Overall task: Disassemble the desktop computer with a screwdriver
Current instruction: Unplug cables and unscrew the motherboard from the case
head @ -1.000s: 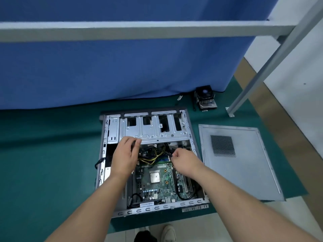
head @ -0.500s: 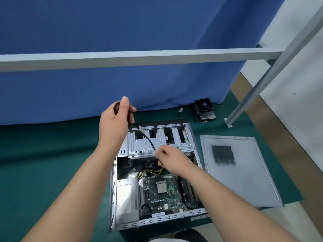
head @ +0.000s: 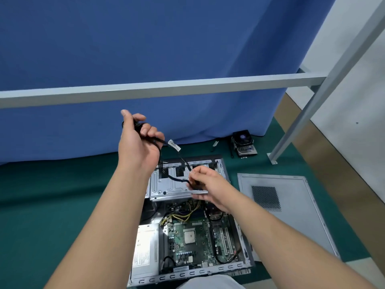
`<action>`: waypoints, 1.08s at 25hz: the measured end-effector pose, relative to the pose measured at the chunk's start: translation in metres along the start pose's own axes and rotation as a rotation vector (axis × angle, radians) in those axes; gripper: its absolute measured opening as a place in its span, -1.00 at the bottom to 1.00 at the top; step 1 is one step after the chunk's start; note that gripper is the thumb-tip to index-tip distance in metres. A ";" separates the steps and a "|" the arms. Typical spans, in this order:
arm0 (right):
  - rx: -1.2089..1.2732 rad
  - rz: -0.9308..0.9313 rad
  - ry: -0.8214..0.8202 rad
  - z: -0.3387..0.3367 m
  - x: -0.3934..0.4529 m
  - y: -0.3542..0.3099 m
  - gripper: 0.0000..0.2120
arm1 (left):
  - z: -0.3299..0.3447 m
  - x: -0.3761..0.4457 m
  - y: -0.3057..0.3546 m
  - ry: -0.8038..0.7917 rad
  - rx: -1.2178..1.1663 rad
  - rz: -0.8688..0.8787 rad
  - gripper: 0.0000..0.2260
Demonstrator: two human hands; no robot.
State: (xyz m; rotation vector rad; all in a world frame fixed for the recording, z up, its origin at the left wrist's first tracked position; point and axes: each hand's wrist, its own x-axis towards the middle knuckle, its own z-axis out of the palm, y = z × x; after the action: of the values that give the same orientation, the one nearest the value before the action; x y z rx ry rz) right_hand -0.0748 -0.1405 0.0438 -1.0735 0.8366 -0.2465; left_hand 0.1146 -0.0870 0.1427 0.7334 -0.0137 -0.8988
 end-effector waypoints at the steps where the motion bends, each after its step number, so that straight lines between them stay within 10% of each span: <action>1: -0.035 0.004 0.014 -0.006 -0.002 0.002 -0.83 | -0.004 0.001 -0.003 0.017 0.013 -0.003 -0.58; 8: -0.037 -0.021 0.094 -0.046 -0.007 0.008 -0.86 | -0.043 0.010 -0.036 0.149 0.158 -0.052 -0.60; 15: 0.093 -0.062 0.207 -0.045 0.002 0.014 -0.90 | -0.098 -0.016 -0.102 0.160 0.227 -0.510 -0.21; 23: -1.016 -0.392 0.236 -0.031 -0.007 0.029 -0.77 | -0.092 -0.004 -0.114 0.193 0.196 -0.445 -0.31; 27: -1.129 -0.342 0.228 -0.022 -0.006 0.032 -0.75 | -0.098 0.003 -0.115 0.229 0.255 -0.442 -0.52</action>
State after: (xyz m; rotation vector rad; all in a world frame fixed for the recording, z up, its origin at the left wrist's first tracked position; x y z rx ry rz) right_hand -0.1010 -0.1369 0.0148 -2.2874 1.0065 -0.1739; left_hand 0.0656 -0.0787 -0.0001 1.1001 0.2492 -1.2412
